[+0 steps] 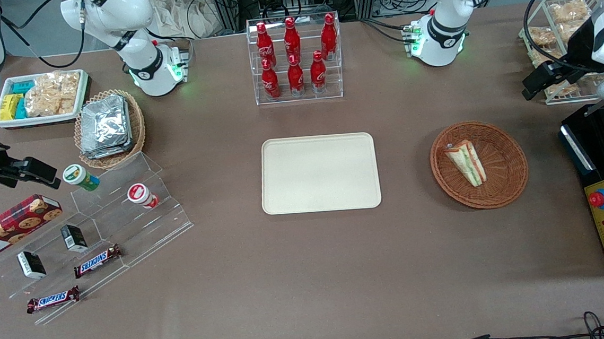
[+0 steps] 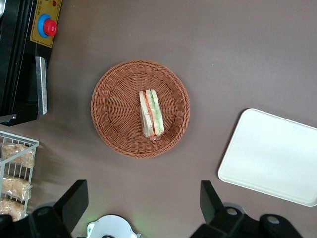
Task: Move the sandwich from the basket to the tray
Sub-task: 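Move the left gripper over the wrapped sandwich in the wicker basket, then lower the open left gripper around the sandwich and close it, then lift the sandwich up out of the basket with the left gripper, then carry the sandwich over the cream tray and lower it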
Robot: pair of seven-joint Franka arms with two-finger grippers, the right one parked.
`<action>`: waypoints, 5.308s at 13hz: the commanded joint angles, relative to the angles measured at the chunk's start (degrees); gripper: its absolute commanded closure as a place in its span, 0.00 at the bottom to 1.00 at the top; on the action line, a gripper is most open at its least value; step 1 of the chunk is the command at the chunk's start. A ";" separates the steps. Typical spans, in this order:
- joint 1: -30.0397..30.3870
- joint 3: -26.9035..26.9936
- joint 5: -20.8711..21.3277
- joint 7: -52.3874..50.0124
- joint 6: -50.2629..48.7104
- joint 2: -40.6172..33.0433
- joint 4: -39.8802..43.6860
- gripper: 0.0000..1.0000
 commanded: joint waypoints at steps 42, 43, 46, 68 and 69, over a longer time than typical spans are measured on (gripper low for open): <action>-1.27 0.55 4.56 -7.22 52.67 7.23 -43.67 1.00; -1.35 0.47 4.56 -6.87 48.36 5.20 -41.40 1.00; -1.27 0.55 4.21 -3.62 28.52 2.46 -28.43 1.00; -3.63 -37.24 8.42 -21.18 7.05 22.32 4.46 1.00; -3.29 -37.15 8.43 -21.19 13.71 22.23 -0.72 1.00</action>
